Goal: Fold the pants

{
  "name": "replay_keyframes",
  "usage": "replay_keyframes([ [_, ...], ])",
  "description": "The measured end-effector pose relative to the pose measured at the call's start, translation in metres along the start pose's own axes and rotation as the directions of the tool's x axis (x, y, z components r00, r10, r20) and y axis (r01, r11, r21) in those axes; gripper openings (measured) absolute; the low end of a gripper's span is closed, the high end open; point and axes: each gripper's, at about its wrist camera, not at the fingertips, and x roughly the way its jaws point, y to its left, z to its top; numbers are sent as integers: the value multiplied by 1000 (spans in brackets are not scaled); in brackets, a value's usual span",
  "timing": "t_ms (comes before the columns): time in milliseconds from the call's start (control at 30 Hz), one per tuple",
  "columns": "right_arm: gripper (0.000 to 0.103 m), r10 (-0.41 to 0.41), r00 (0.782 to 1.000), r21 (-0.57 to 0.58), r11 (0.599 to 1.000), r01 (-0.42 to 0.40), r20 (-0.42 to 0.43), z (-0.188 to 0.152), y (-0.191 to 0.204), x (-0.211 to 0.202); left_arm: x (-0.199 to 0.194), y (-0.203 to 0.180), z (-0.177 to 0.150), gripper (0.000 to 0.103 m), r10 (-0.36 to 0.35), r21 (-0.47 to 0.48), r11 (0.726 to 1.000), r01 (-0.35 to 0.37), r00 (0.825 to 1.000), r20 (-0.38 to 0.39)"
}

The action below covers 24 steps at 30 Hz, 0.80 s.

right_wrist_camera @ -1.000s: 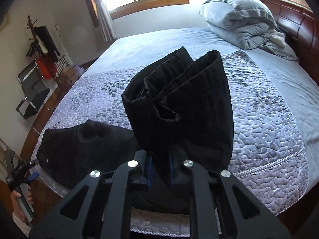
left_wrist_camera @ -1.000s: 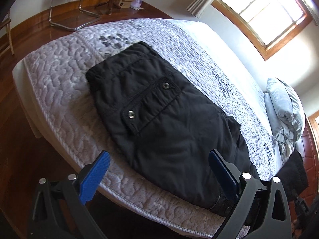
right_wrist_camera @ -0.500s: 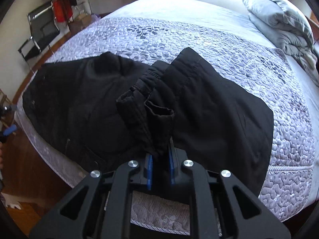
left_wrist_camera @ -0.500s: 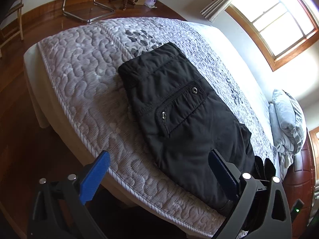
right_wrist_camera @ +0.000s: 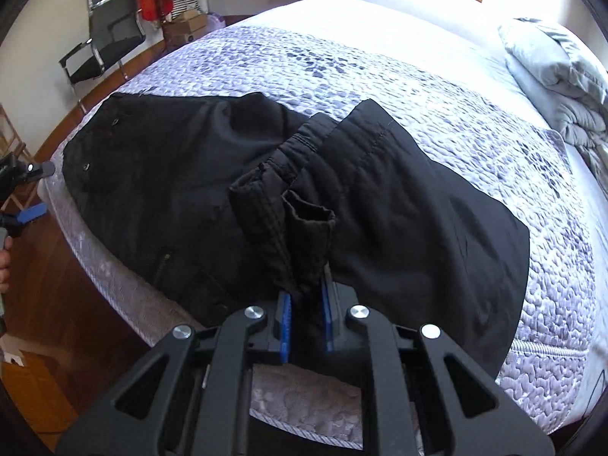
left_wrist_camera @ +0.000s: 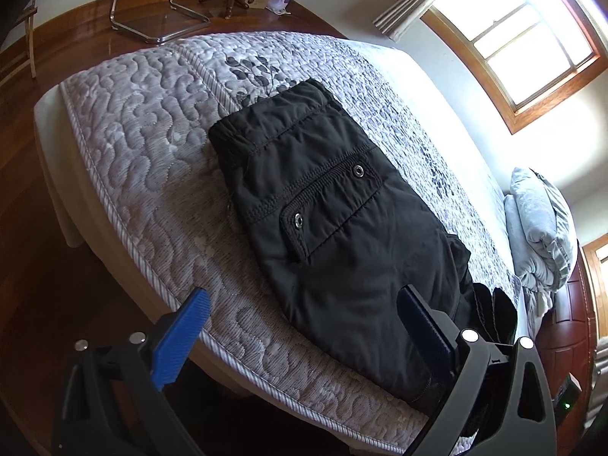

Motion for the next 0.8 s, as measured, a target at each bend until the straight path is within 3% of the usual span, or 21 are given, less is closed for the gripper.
replay_keyframes([
  [267,13,38,998,23,999,-37,-49,-5,2,18,-5,4,5,99,-3,-14,1000,3,1000,15],
  [333,21,70,995,47,997,-67,-76,-7,0,26,-5,3,6,99,-2,-14,1000,2,1000,15],
  [433,42,136,986,87,988,-128,-94,-13,-1,29,-5,3,5,99,-2,-13,1000,3,1000,11],
  [500,63,213,972,102,974,-203,-100,-18,1,25,-4,2,5,99,-3,-13,1000,4,1000,8],
  [633,65,281,957,121,955,-272,-66,-27,-2,4,-3,1,3,99,-1,-7,1000,1,1000,0],
  [800,67,259,966,126,958,-257,1,-22,-10,-16,0,-4,2,99,-7,-6,1000,7,1000,-5],
])
